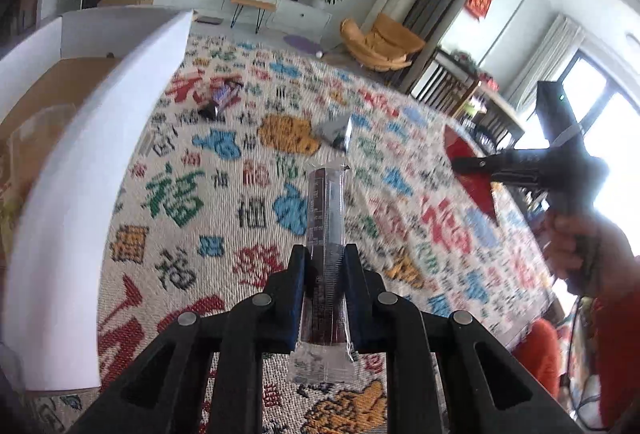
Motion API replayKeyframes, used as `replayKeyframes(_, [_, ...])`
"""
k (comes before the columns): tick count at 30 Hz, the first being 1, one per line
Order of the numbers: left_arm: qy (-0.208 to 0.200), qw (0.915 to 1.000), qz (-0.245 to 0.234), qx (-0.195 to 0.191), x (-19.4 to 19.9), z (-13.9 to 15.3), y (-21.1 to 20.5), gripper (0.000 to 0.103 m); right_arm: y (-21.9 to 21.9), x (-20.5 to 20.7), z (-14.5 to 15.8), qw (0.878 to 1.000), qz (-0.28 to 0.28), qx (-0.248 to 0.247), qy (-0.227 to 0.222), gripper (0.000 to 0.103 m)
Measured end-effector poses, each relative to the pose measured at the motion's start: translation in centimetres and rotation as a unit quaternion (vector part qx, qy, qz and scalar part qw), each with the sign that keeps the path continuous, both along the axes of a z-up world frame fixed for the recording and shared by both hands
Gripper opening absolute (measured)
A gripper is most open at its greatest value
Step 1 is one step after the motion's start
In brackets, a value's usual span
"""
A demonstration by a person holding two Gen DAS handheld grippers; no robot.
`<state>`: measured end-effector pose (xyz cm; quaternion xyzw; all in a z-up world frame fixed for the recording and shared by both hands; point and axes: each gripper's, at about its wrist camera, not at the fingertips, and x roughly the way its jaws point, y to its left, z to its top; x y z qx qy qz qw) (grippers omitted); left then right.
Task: Organize snacks
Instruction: 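Carry the tube and red bag into the white box and open both tools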
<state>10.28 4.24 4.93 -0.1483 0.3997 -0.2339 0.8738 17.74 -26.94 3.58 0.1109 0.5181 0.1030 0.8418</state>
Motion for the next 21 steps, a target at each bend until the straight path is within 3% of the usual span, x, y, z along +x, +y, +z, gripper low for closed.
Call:
replayKeyframes(3, [-0.039, 0.9981, 0.045, -0.017, -0.2, 4.8, 4.8, 0.018, 6.2, 0.6, 5.0, 0.996, 0.051, 0.045, -0.049, 0.014])
replayKeyframes(6, [-0.058, 0.9919, 0.112, 0.009, 0.1, 7.7, 10.9, 0.018, 13.4, 1.2, 8.6, 0.986, 0.116, 0.087, -0.079, 0.015])
replayKeyframes(9, [-0.042, 0.9817, 0.181, 0.041, 0.8, 8.0, 17.4, 0.018, 21.7, 1.3, 10.4, 0.971, 0.188, 0.120, -0.087, 0.015])
replayKeyframes(11, [-0.030, 0.9703, 0.228, 0.075, 1.3, 7.2, 20.6, 0.022, 27.2, 1.2, 10.6, 0.960, 0.230, 0.130, -0.089, 0.016])
replayKeyframes(12, [-0.021, 0.9615, 0.255, 0.101, 1.6, 6.5, 22.0, 0.028, 29.8, 1.1, 10.4, 0.955, 0.248, 0.134, -0.091, 0.020])
replayKeyframes(14, [0.000, 0.9443, 0.301, 0.132, 1.7, 5.0, 24.1, 0.073, 33.3, 1.0, 9.3, 0.948, 0.271, 0.143, -0.084, 0.042])
replayKeyframes(15, [0.004, 0.9376, 0.321, 0.134, 1.3, 4.4, 25.0, 0.078, 34.5, 1.0, 8.6, 0.946, 0.279, 0.148, -0.078, 0.074])
replayKeyframes(18, [-0.012, 0.9297, 0.343, 0.133, -0.6, 3.4, 25.2, 0.079, 34.2, 0.7, 6.7, 0.950, 0.262, 0.142, -0.092, 0.076])
replayKeyframes(21, [-0.028, 0.9357, 0.321, 0.143, -1.4, 3.2, 22.7, 0.079, 29.5, 1.4, 3.8, 0.963, 0.222, 0.116, -0.101, 0.076])
